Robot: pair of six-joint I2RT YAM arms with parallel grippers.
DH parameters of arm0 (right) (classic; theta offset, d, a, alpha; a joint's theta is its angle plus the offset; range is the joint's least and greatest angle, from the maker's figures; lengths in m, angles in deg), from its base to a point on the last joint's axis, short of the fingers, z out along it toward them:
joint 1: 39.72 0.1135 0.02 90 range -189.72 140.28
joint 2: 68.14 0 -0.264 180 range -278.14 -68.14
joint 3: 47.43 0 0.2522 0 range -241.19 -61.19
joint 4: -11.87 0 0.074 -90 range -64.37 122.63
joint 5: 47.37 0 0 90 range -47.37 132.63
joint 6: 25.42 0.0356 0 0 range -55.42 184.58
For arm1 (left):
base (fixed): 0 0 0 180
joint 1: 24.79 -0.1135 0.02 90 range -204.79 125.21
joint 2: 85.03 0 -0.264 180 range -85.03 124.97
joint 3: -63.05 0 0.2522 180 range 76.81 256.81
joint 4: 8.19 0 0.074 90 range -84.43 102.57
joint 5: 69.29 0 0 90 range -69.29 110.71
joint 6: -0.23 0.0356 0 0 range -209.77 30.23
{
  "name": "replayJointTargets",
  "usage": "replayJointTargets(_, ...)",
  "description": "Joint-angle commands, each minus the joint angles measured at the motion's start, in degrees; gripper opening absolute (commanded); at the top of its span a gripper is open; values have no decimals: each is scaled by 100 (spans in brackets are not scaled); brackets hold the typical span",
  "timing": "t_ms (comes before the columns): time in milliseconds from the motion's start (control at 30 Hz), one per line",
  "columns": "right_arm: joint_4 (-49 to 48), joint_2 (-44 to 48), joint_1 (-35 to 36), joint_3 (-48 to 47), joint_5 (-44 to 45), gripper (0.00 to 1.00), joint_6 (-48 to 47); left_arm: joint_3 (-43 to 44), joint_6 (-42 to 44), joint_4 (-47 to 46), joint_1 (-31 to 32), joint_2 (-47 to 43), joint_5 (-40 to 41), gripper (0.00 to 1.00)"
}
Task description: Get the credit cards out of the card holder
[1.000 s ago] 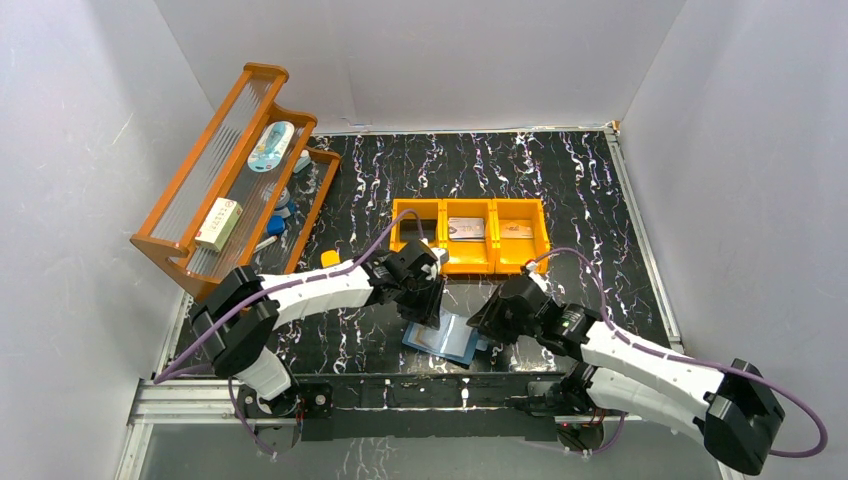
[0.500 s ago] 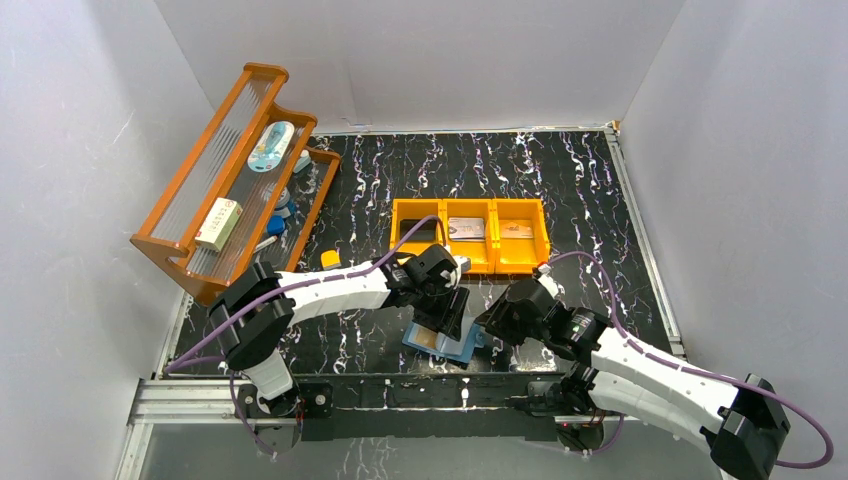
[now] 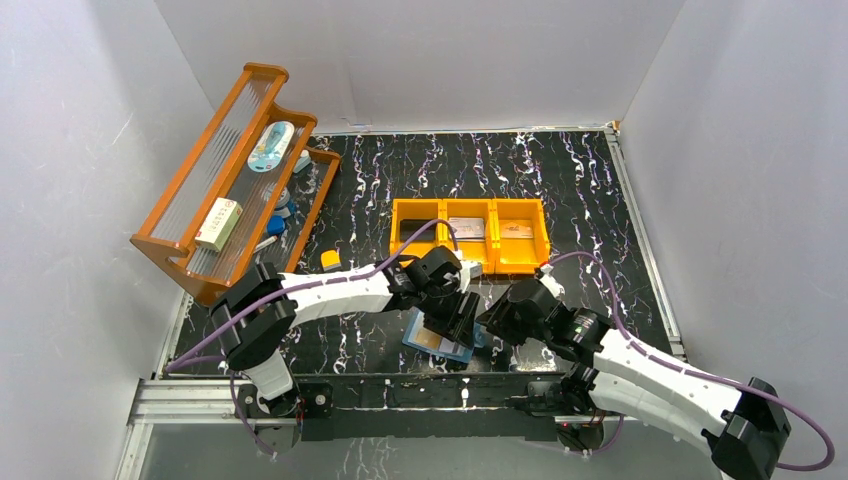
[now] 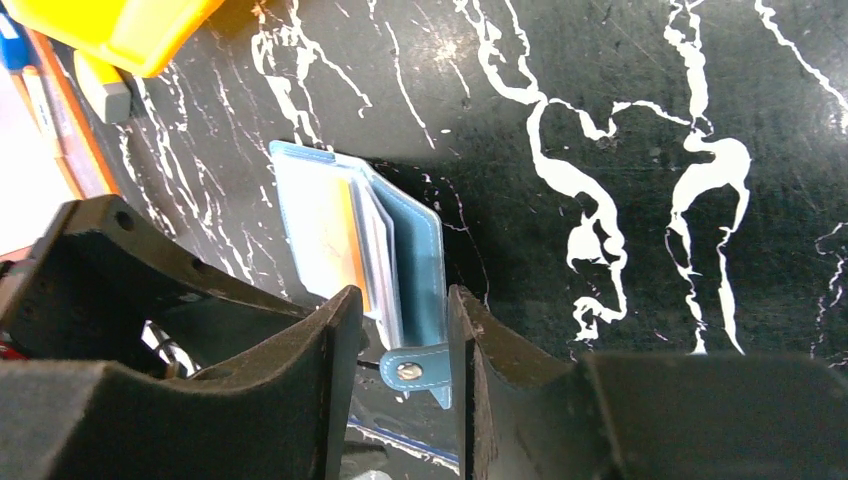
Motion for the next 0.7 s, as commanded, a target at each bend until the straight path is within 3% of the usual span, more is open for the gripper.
replayJointTargets(0, 47, 180, 2, -332, 192, 46, 119, -110, -22, -133, 91, -96, -234, 53)
replayJointTargets(433, -936, -217, -2, -537, -616, 37, -283, -659, -317, 852, -82, -1563, 2351, 48)
replayJointTargets(667, -1360, -1210, 17, -852, -1108, 35, -653, -1344, -586, 994, -798, -2598, 2523, 50)
